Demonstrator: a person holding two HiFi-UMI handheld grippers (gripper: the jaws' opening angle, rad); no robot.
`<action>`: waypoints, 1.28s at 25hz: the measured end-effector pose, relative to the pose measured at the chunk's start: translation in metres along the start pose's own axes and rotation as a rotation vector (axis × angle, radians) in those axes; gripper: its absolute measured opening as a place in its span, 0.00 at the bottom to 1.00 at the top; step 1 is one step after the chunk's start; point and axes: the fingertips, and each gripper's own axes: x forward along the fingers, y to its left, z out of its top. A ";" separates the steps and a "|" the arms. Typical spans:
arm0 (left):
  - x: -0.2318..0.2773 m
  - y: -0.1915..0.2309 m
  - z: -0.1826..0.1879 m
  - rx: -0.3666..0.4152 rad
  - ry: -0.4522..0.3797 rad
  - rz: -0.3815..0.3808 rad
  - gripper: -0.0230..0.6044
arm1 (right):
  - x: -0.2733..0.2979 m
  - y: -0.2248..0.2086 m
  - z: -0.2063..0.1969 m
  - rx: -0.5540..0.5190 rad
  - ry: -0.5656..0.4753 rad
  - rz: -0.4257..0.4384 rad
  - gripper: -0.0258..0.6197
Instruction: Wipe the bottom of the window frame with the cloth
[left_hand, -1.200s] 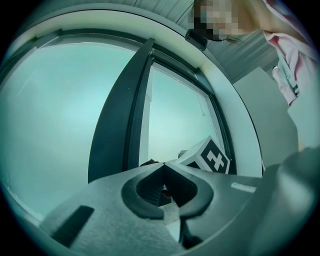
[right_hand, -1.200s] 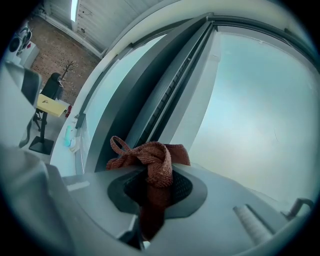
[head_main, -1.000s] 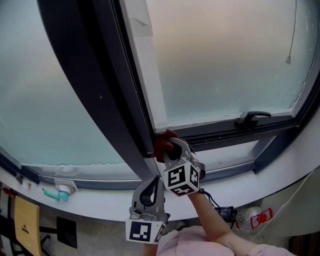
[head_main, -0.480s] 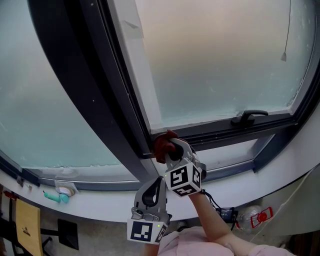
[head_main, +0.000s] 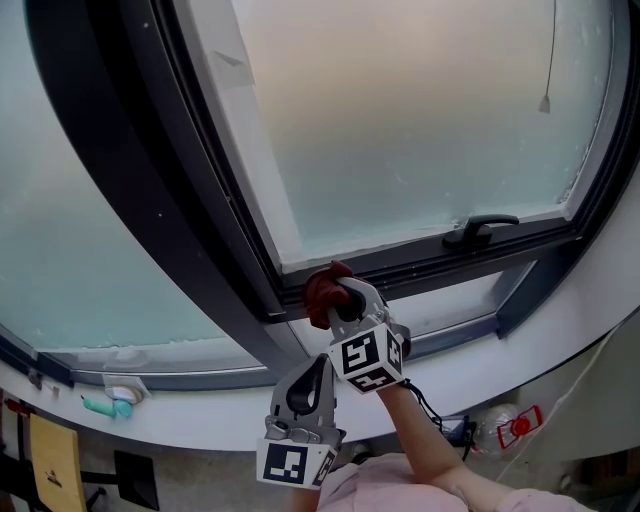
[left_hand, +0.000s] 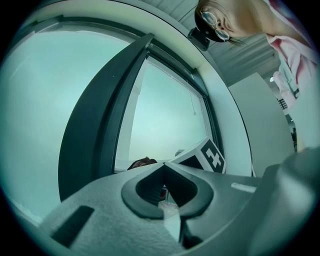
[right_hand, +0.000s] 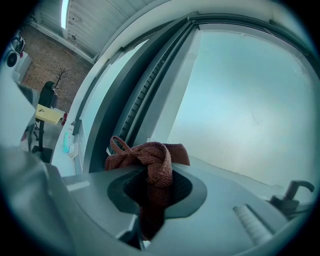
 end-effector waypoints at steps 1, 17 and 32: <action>0.001 0.000 0.000 -0.001 -0.001 -0.002 0.03 | 0.000 -0.001 0.000 0.003 -0.001 0.001 0.13; 0.012 -0.003 0.004 0.004 -0.027 0.006 0.03 | -0.001 -0.005 -0.002 0.046 0.003 0.050 0.13; 0.033 -0.028 0.004 0.001 -0.022 -0.050 0.03 | -0.015 -0.034 -0.016 0.081 0.011 0.029 0.13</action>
